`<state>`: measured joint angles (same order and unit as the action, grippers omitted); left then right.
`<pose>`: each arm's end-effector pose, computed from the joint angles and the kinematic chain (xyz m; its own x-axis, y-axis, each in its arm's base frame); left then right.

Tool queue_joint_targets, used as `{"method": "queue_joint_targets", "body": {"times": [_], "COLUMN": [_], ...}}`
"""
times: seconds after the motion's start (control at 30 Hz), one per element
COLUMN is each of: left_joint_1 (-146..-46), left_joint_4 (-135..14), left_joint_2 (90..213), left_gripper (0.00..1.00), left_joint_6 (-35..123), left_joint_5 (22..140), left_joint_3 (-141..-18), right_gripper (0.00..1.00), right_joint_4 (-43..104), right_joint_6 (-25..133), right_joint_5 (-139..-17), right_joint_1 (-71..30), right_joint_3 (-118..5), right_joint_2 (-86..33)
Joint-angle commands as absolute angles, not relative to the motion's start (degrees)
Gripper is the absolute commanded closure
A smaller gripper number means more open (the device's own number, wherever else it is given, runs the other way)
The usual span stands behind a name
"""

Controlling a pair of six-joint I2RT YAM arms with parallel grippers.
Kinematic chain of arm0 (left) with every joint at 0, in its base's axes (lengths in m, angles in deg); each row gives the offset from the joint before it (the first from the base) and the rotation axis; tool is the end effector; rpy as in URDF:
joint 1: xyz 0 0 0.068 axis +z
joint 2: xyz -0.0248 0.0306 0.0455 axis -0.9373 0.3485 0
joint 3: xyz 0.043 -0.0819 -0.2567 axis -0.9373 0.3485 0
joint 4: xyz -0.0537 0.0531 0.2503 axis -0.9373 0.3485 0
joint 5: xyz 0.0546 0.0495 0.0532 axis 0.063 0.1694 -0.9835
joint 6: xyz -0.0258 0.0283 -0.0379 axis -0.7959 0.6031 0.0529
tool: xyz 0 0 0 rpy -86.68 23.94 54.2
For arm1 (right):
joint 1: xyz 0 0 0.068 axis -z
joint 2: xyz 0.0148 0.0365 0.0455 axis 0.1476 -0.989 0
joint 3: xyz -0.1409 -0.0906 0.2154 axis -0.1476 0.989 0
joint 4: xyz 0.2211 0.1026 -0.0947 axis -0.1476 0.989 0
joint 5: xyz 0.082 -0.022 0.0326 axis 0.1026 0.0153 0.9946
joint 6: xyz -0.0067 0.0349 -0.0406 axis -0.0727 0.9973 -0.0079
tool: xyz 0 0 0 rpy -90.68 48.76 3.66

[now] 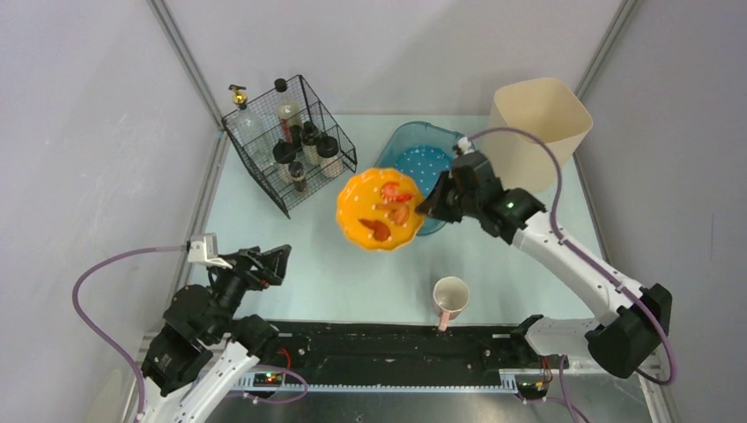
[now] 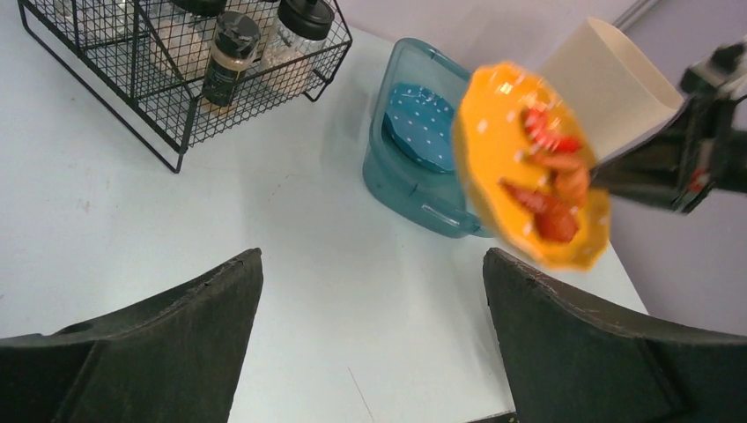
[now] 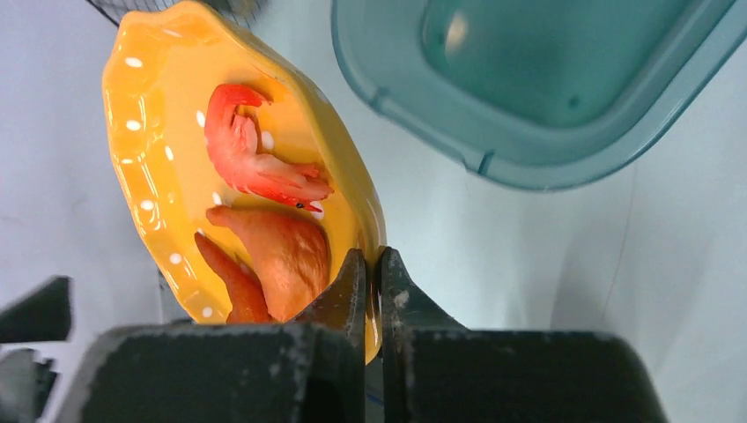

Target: Clear the kitchen counter

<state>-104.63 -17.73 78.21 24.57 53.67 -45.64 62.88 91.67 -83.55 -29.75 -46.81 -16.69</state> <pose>0.0266 -0.0043 0.3075 -0.1957 -0.4647 -0.8635 0.1987 0.8435 -0.4990 0.2119 0.1687 0.3305 -0.7997 0.2616 -0.5405 -0.1129 0.8186 0.5632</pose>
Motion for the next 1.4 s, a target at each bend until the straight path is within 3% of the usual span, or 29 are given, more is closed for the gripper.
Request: {"method": "queue_joint_targets", "body": {"times": [0.0,0.93,1.37], "left_joint_1": [-104.9,-104.8,-104.6], "left_joint_4": [-18.5,-18.6,-18.6], "left_joint_2": [79.5,79.6,80.1], "left_gripper": [0.02,0.02,0.02], "left_joint_6": [24.1,24.6,24.7], "left_joint_5": [53.3,55.4,56.0], "left_joint_3": [-45.6,-45.7,-45.7], "right_gripper": [1.00,1.00,1.00], "right_joint_4": [62.0,79.2,81.6], "right_joint_6": [90.5,95.2,96.4], "right_joint_5": [-80.2,-83.3,-94.3], "right_joint_1": [-24.3,11.8,23.1], "right_joint_3": [-60.1,-105.0,-106.8], "right_joint_2": [-14.7,-37.3,-40.5]}}
